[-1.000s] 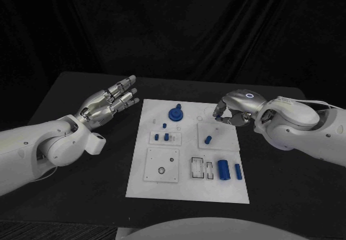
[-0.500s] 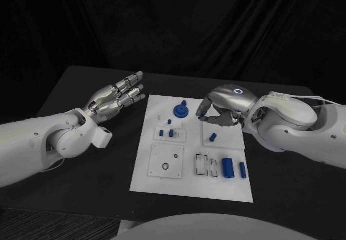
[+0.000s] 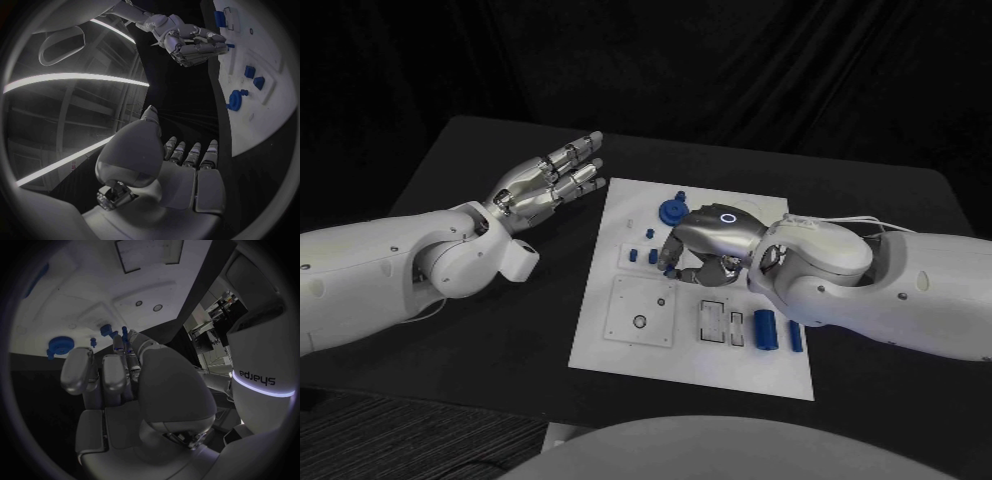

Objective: Assemble the parts on the task board

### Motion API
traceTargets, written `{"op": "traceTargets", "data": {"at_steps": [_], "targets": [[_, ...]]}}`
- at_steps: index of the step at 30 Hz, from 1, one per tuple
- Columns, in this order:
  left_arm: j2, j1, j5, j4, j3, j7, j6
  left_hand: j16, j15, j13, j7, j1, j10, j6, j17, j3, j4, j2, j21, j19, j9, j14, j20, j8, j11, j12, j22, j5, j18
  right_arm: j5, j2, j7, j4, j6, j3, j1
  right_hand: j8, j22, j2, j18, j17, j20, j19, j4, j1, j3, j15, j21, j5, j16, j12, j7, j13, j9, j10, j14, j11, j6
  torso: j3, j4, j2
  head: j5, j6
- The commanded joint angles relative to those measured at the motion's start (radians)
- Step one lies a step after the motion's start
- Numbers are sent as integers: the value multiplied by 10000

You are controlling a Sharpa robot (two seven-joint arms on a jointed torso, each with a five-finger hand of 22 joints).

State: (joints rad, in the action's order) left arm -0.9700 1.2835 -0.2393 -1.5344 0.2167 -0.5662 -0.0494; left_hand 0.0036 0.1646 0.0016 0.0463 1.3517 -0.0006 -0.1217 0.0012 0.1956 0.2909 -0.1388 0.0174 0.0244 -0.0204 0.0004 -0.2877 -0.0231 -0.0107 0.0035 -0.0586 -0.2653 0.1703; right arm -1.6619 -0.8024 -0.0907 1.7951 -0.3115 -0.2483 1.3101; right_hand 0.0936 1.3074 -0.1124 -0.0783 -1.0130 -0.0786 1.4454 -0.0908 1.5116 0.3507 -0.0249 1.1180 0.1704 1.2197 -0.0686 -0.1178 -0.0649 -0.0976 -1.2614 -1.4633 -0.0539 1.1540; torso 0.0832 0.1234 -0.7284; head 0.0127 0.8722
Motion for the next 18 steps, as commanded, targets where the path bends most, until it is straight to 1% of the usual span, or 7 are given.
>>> {"op": "traceTargets", "data": {"at_steps": [1,5,7,9,13,14,18], "targets": [[51,-16,62,-16,-8,-98,-93,-36,4,-16,-68,90,6,-8,-12,49,-16,-46,17,16,-15,-4,24,-52,-65,-35,12,-62,87,-470,182,165,-141,388,6,-170,-65,1581,-34,-17,1,3,58,22,50,52,8,44,63,14,44,-31,-8,8,66,-137,-50,-21,22,-4,-1,68,5],[76,-19,62,-23,-8,-123,-84,-36,1,-16,-111,132,6,-43,-12,54,-26,-94,20,21,-21,-4,29,-62,-78,-35,2,-100,89,-712,325,184,-186,423,6,-323,-71,1578,-48,-19,-3,1,54,32,52,53,11,31,62,17,43,-33,-9,10,67,-139,-51,-25,19,10,-16,138,5],[82,-20,62,-25,-8,-129,-80,-36,1,-16,-116,136,6,-50,-12,55,-26,-97,21,22,-23,-4,30,-64,-77,-35,0,-101,90,-768,361,193,-194,416,6,-374,-71,1582,-51,-16,-10,1,59,36,53,54,11,49,60,22,38,-33,-11,9,59,-140,-49,-22,15,-1,-10,196,5],[89,-21,62,-26,-8,-120,-83,-36,-1,-16,-139,156,6,-62,-12,59,-30,-113,23,25,-25,-4,31,-69,-76,-35,-3,-113,92,-811,393,194,-204,418,6,-421,-72,1579,-56,-18,-24,0,56,44,56,57,11,38,59,31,33,-32,-14,8,49,-144,-47,-18,12,-4,-4,289,5],[102,-22,62,-30,-8,-108,-104,-36,1,-16,-161,171,6,-84,-12,62,-32,-127,24,27,-29,-4,31,-76,-77,-35,-6,-123,94,-852,417,191,-209,440,6,-486,-73,1582,-65,-16,-19,0,59,51,57,57,10,48,57,29,29,-31,-16,8,42,-144,-45,-16,16,-5,-1,338,5],[107,-22,62,-29,-8,-113,-107,-36,5,-16,-200,192,6,-101,-12,72,-32,-143,26,31,-31,-4,29,-82,-69,-35,-10,-135,96,-858,417,192,-206,447,6,-501,-74,1578,-66,-19,-14,0,55,52,57,57,10,34,57,26,28,-31,-16,8,40,-143,-45,-16,16,-7,0,340,5],[114,-23,62,-28,-8,-125,-110,-36,4,-16,-225,207,6,-112,-12,78,-32,-158,29,36,-33,-4,29,-87,-61,-35,-16,-149,97,-869,398,192,-171,466,6,-534,-74,1578,-67,-19,-13,0,54,52,57,57,10,32,57,25,28,-31,-16,8,40,-143,-45,-15,13,-8,12,422,5]]}}
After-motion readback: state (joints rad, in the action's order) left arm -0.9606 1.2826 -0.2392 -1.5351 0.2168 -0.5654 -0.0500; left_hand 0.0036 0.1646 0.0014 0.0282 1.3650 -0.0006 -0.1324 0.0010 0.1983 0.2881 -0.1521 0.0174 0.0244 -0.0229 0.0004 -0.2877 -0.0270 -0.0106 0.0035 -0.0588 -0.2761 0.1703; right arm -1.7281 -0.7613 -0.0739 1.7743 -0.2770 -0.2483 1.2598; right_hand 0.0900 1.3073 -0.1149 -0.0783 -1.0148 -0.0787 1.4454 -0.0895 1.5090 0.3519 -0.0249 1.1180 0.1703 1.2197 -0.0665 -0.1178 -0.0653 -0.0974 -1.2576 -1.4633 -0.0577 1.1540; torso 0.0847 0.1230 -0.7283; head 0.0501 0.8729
